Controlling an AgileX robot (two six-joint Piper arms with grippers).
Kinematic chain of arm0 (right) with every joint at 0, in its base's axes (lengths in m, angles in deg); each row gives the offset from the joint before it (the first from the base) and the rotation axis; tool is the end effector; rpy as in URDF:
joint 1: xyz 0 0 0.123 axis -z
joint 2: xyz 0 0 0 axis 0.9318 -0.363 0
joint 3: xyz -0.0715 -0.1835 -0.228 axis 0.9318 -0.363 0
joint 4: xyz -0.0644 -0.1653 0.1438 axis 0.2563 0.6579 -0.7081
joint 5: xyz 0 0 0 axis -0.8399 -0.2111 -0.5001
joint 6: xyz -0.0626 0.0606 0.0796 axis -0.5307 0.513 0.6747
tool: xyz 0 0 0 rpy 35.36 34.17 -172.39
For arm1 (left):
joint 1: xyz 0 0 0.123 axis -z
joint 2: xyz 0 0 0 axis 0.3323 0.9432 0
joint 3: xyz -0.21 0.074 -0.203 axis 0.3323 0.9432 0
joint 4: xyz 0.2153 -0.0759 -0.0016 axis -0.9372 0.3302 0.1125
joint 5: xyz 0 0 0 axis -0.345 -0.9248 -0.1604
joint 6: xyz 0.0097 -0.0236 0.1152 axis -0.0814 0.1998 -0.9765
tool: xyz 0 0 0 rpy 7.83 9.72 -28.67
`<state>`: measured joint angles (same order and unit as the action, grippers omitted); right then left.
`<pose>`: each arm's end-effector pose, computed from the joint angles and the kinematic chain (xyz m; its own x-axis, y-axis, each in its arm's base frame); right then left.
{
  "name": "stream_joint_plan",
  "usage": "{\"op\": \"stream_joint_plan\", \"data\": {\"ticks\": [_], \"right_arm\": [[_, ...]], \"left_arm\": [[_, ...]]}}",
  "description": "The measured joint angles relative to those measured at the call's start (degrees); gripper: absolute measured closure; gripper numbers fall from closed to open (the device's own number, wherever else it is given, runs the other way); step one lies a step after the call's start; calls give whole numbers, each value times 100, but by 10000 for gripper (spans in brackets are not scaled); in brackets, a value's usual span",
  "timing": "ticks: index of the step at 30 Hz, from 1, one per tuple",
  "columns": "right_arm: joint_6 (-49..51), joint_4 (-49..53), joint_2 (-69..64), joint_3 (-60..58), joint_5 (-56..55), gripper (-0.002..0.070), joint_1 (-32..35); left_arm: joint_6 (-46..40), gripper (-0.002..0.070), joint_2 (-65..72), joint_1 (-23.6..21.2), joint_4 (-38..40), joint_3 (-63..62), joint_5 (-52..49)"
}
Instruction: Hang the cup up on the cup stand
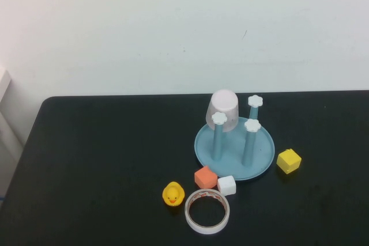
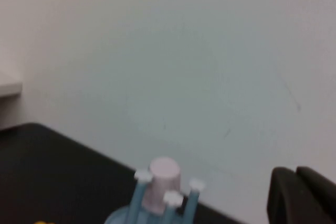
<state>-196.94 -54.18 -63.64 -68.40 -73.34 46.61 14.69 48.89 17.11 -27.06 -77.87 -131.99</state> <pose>0.0474 0.0207 0.2398 0.1438 -0.2130 -0.9664 -0.3617 0.8977 -0.2517 0.0328 0.0360 0.2382 -0.1959 0.2184 -0.9560 0.2373 0.9565 0.1698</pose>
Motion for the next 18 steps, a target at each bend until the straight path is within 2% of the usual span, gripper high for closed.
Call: {"op": "stream_joint_plan", "data": {"ticks": [2,4,7,9,11,12,14,16,18], "right_arm": [[415,267,0,-190,-121,678,0],[1613,1582,0,-326,-339,678,0],[4996,4793,15,-541,-457,678,100],[7953,7175,132,-574,104,678,384],[9752,8741,298,-534,995,678,726],[10310,9256,395,-518,1460,678,934],[10734,9767,596,-509,2087,678,1320],[10900,10029,747,-485,2426,678,1834],[10937,10095,775,-479,2439,678,2034]], "left_arm": [[0,676,0,0,0,0,0],[0,676,0,0,0,0,0],[0,676,0,0,0,0,0],[0,676,0,0,0,0,0],[0,676,0,0,0,0,0],[0,676,0,0,0,0,0],[0,676,0,0,0,0,0],[0,676,0,0,-11,0,0],[10,676,0,0,-20,0,-3]]}}
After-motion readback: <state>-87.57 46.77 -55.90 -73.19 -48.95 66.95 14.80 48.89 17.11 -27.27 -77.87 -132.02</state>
